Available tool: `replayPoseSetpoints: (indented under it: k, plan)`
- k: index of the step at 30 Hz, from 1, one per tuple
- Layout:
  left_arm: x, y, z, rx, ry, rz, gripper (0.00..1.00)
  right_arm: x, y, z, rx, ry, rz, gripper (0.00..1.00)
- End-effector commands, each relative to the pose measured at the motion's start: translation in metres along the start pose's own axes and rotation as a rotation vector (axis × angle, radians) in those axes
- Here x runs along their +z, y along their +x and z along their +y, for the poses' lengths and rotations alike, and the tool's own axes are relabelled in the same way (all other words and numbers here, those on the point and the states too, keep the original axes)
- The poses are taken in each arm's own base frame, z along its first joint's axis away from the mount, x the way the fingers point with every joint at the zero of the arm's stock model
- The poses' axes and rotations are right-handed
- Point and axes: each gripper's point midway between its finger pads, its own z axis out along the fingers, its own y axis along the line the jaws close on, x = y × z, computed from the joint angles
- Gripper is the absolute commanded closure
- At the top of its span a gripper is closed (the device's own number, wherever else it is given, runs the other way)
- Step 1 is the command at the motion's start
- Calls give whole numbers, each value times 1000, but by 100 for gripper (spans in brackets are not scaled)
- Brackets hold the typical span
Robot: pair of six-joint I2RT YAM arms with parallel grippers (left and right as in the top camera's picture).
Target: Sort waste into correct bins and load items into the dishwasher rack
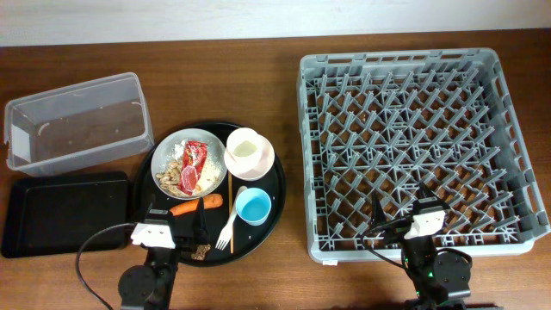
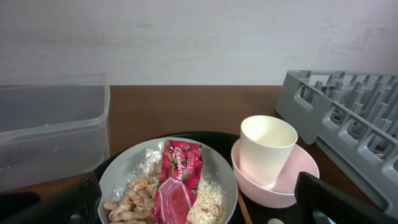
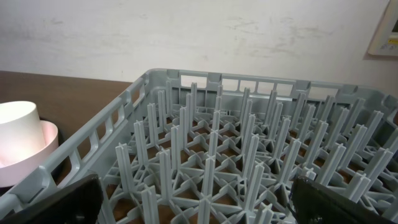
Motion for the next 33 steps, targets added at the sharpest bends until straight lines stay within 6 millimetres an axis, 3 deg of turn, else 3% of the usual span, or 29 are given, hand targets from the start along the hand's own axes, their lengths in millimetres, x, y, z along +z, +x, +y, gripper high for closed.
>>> replayPoseSetpoints:
  k: [1, 18, 23, 25, 33]
  plan:
    - [0, 2, 0, 8, 4, 1, 1, 0, 2, 5, -3, -23, 1, 1]
    - [0, 2, -2, 8, 12, 1, 1, 0, 0, 7, 44, -37, -4, 1]
    - [0, 1, -4, -13, 25, 3, 1, -2, -2, 23, 129, -130, 3, 1]
    - [-2, 0, -10, -56, 56, 16, 1, -6, -7, 31, 132, -177, 21, 1]
    - [-20, -15, -11, -67, 39, 189, 1, -29, -30, 32, 169, -175, 158, 1]
